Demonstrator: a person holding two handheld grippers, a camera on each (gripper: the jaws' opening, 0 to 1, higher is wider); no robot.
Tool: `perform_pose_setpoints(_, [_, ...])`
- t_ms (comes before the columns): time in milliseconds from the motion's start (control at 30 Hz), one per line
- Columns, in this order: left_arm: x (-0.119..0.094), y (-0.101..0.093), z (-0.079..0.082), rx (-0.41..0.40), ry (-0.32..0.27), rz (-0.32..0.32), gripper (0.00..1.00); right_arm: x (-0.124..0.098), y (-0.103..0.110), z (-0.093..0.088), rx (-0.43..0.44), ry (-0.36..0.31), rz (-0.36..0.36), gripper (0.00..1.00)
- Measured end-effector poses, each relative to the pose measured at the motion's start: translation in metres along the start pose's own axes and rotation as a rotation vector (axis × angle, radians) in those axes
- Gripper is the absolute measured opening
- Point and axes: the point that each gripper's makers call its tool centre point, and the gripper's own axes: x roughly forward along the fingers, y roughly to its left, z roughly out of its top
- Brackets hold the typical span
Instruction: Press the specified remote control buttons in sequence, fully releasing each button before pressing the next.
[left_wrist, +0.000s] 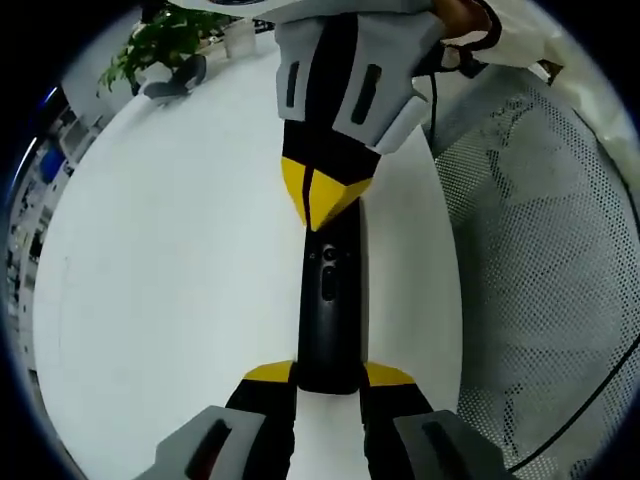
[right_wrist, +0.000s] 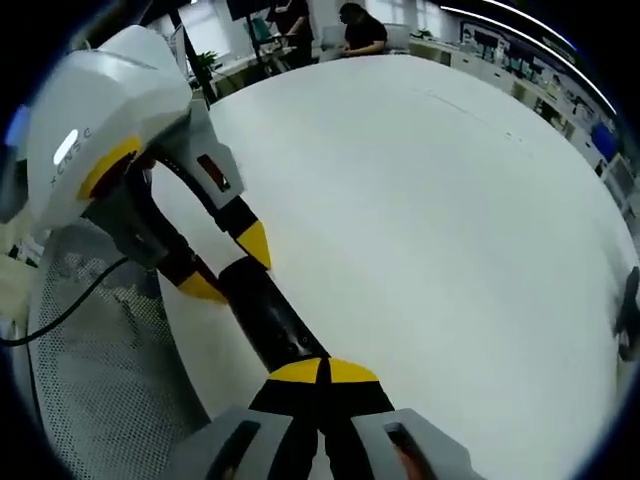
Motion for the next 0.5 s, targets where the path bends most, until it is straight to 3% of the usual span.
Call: perform_pose_setpoints(500, [-0.0001,-0.0004,0.0000,0.002,0.017,0.000,0.22,-0.0021,0.0086,0.0010,-0.008,-0.008,0.019,0.00])
